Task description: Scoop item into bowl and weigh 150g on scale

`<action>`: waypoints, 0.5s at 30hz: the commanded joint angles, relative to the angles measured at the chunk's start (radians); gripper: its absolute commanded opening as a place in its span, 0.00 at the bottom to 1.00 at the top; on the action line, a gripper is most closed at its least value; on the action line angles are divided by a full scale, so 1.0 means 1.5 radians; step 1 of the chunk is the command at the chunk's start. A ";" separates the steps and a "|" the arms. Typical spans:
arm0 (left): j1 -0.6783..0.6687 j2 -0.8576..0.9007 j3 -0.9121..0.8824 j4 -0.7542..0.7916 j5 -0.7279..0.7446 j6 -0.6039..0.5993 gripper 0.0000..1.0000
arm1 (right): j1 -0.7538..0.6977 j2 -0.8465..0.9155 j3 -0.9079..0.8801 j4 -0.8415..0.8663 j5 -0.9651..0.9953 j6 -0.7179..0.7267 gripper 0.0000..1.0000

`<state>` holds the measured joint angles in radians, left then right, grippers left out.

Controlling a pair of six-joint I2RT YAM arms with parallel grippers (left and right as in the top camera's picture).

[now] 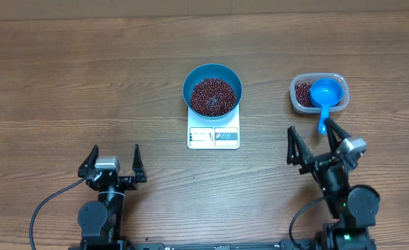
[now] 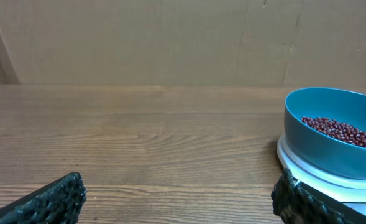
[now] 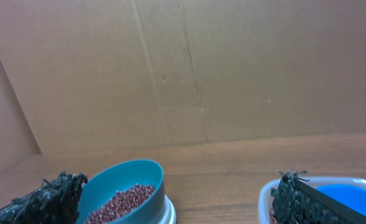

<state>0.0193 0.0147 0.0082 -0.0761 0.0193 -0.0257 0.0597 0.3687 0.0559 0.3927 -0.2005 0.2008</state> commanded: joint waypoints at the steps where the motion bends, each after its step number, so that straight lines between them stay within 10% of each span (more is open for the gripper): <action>1: -0.005 -0.007 -0.002 -0.001 0.005 0.010 0.99 | -0.001 -0.065 -0.031 -0.036 0.019 -0.025 1.00; 15: -0.005 -0.007 -0.002 -0.001 0.005 0.010 1.00 | -0.006 -0.244 -0.032 -0.311 0.045 -0.087 1.00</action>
<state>0.0193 0.0147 0.0082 -0.0765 0.0189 -0.0254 0.0586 0.0196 0.0185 -0.0582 -0.1635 0.0937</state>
